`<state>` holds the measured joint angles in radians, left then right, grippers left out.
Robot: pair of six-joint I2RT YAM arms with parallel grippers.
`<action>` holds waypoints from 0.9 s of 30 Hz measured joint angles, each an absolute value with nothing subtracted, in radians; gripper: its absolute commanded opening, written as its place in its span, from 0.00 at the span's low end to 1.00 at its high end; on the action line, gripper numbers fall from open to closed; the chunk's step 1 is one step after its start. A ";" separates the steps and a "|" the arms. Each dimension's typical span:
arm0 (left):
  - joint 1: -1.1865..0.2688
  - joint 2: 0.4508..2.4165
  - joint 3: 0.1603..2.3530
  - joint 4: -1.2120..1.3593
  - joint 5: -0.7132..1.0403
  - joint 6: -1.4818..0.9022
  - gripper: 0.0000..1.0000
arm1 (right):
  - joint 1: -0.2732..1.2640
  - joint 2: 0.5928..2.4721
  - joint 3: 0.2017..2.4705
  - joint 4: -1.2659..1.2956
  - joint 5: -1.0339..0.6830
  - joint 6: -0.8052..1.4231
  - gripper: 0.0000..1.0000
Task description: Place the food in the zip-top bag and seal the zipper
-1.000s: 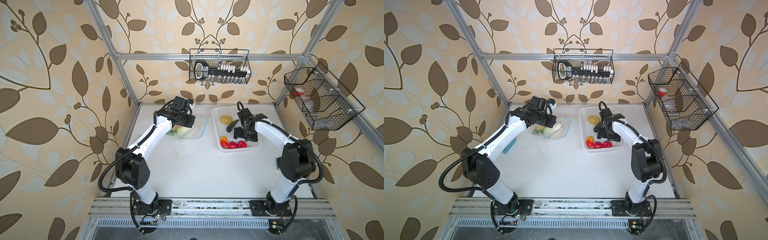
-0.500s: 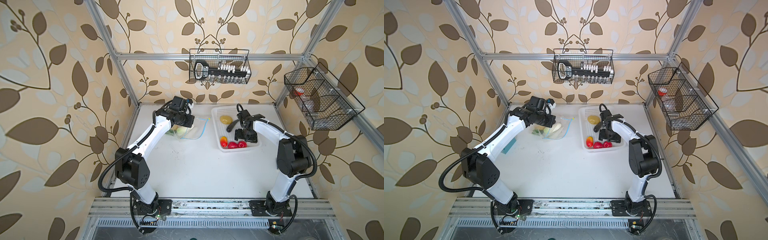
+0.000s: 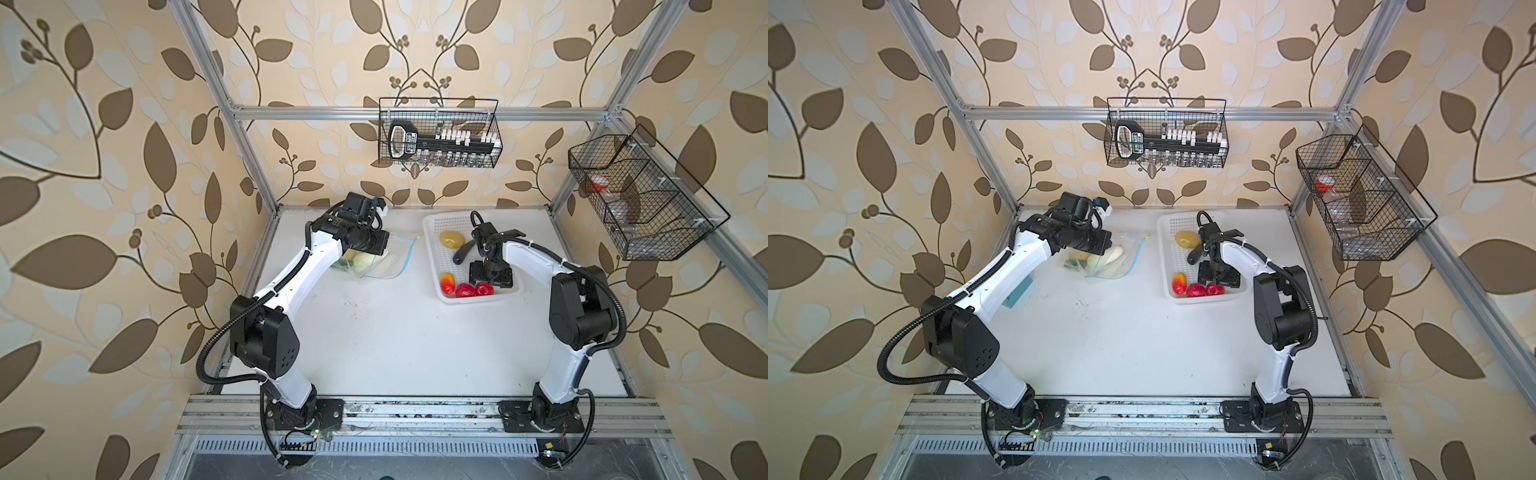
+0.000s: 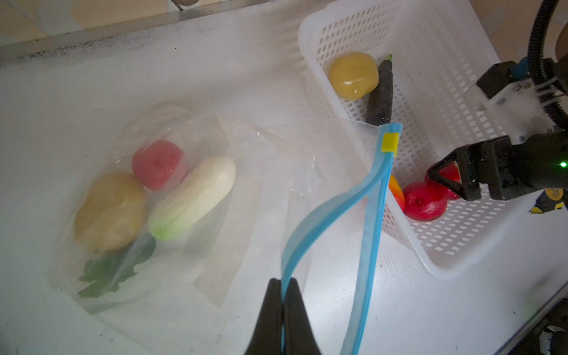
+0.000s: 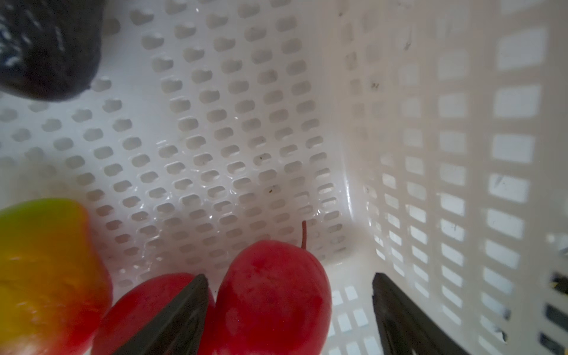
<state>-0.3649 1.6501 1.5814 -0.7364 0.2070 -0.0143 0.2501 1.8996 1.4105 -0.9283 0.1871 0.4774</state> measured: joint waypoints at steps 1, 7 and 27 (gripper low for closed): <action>-0.364 1.650 1.581 -0.736 0.207 -0.015 0.00 | 0.250 1.906 1.411 -0.929 0.187 0.477 0.81; -0.358 1.650 1.581 -0.736 0.210 -0.021 0.00 | 0.250 1.932 1.411 -0.931 0.187 0.468 0.73; -0.358 1.650 1.581 -0.736 0.212 -0.028 0.00 | 0.234 1.937 1.411 -0.915 0.156 0.467 0.62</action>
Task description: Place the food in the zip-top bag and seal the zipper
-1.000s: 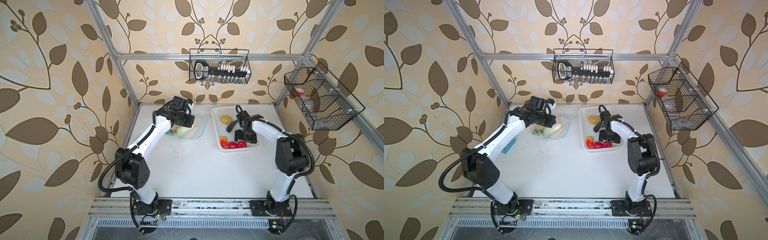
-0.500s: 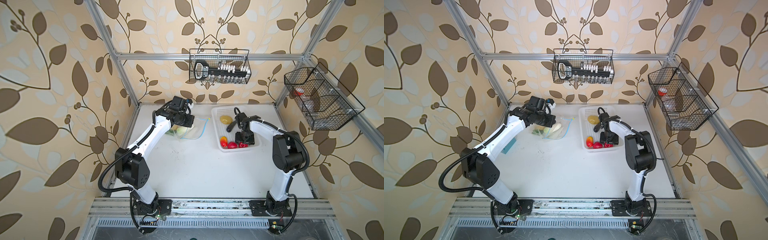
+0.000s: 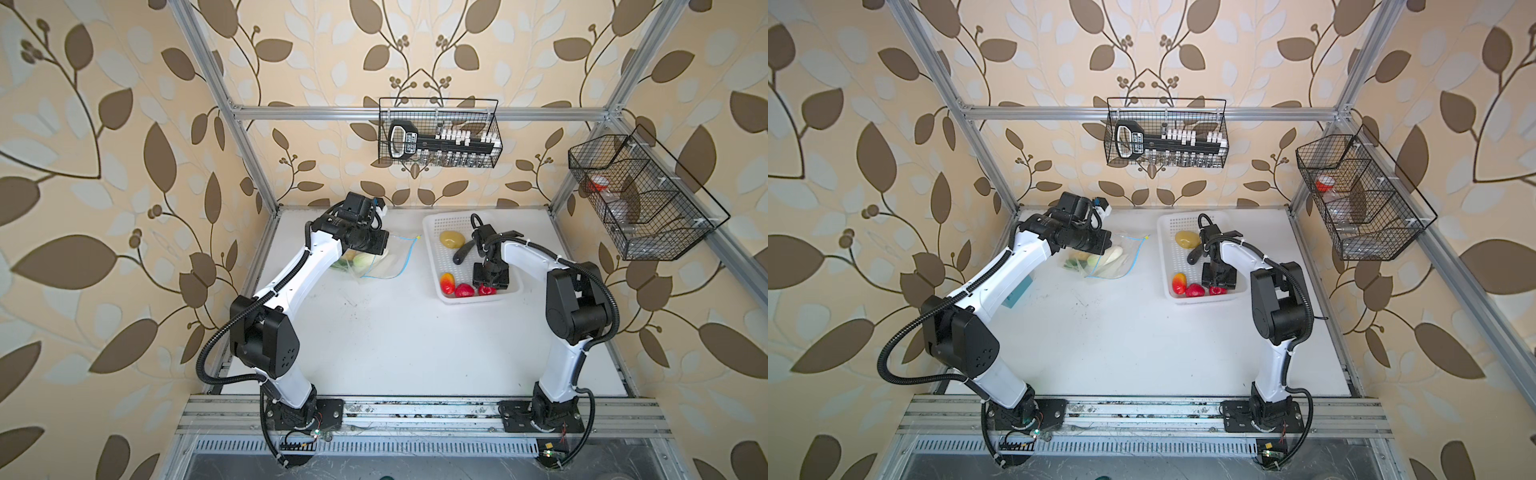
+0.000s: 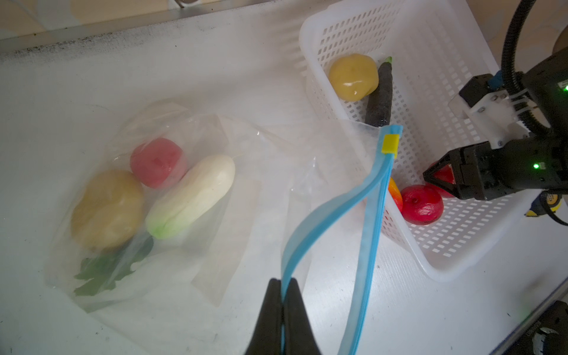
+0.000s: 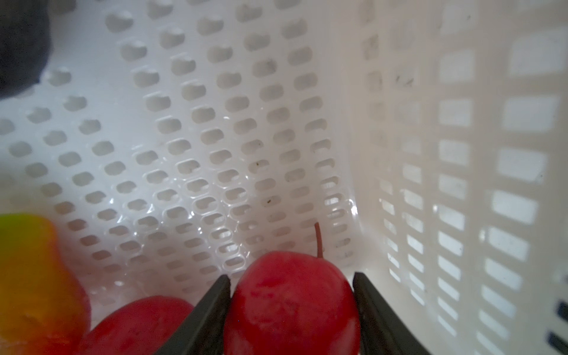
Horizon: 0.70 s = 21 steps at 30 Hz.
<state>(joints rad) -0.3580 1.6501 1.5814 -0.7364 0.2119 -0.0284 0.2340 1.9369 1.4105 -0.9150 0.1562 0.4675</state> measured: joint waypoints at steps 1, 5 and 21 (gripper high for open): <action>-0.357 1.650 1.581 -0.736 0.213 -0.028 0.00 | 0.233 1.938 1.411 -0.913 0.157 0.467 0.63; -0.352 1.650 1.581 -0.736 0.226 -0.029 0.00 | 0.233 1.952 1.411 -0.904 0.157 0.469 0.64; -0.339 1.650 1.581 -0.736 0.236 -0.033 0.00 | 0.222 1.961 1.406 -0.889 0.137 0.467 0.42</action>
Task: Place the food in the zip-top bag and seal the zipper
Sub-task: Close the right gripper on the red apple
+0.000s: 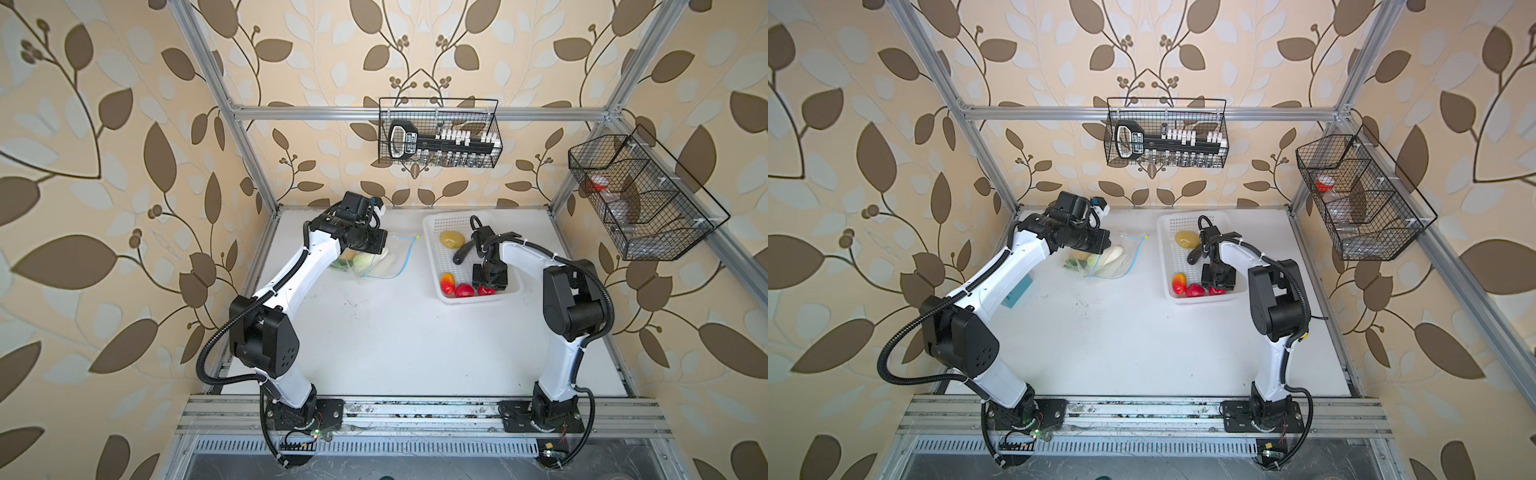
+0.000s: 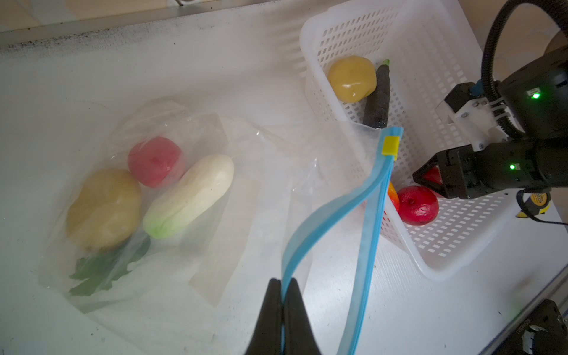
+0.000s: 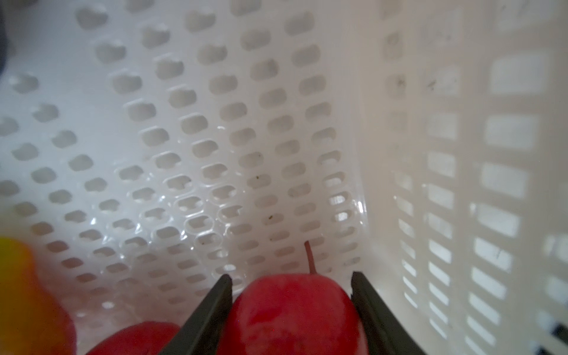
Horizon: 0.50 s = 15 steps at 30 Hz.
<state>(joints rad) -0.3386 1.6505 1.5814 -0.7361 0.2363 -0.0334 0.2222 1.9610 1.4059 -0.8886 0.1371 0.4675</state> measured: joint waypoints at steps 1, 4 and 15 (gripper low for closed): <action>-0.339 1.650 1.581 -0.736 0.236 -0.033 0.00 | 0.220 1.956 1.403 -0.886 0.132 0.468 0.41; -0.339 1.650 1.581 -0.736 0.236 -0.034 0.00 | 0.213 1.939 1.393 -0.875 0.114 0.471 0.40; -0.338 1.650 1.570 -0.729 0.236 -0.034 0.00 | 0.197 1.856 1.343 -0.771 0.020 0.494 0.36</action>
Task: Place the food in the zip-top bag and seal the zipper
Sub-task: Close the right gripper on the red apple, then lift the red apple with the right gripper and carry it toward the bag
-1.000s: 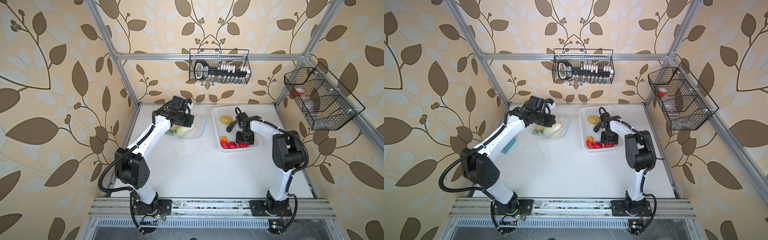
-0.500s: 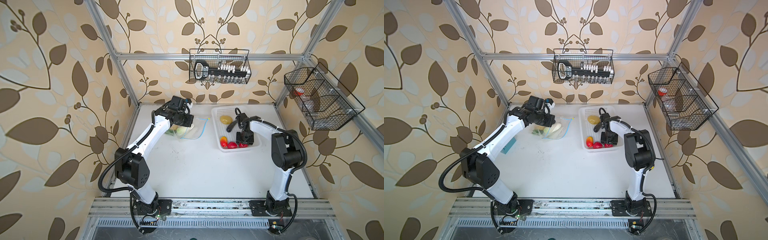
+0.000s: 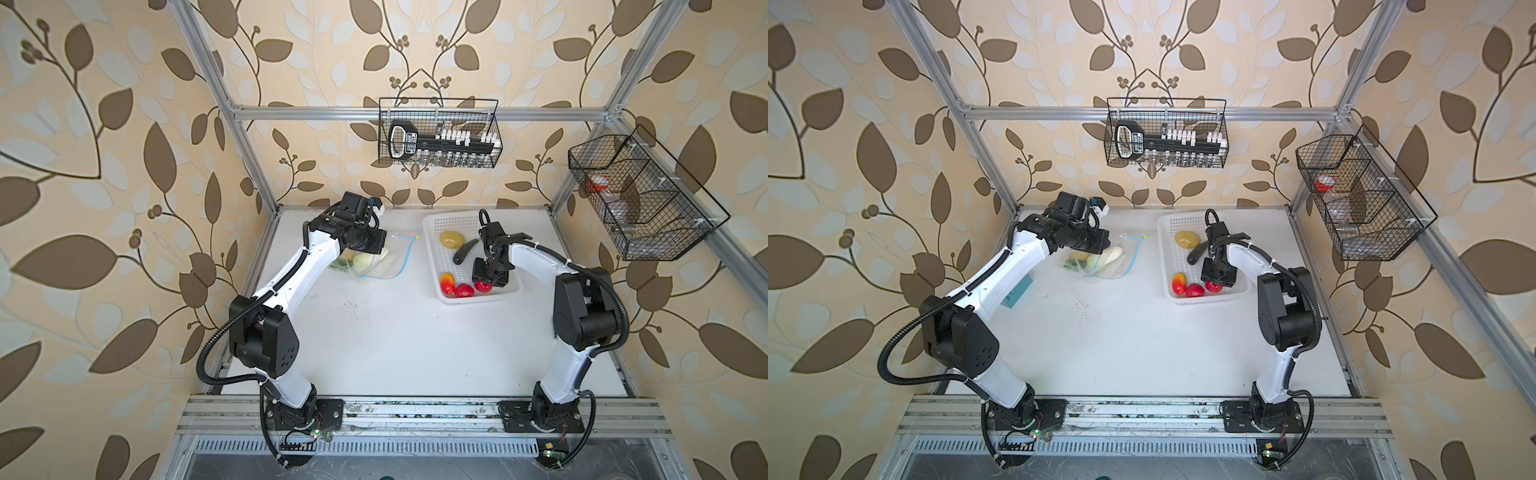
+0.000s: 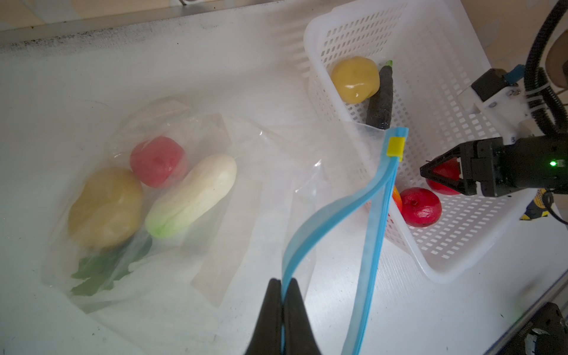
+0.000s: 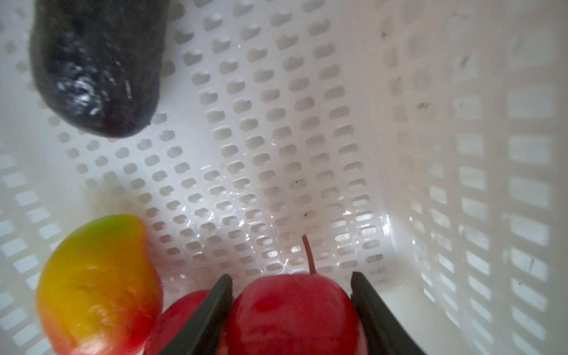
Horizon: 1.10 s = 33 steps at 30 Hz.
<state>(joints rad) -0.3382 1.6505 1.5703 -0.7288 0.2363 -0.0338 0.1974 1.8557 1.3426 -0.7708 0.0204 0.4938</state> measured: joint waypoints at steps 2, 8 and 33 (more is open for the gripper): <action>-0.338 1.650 1.566 -0.729 0.236 -0.034 0.00 | 0.192 1.835 1.327 -0.748 0.004 0.502 0.36; -0.338 1.650 1.565 -0.728 0.236 -0.039 0.00 | 0.176 1.769 1.279 -0.678 -0.039 0.533 0.35; -0.332 1.666 1.549 -0.717 0.258 -0.075 0.00 | 0.173 1.454 0.994 -0.286 -0.142 0.737 0.30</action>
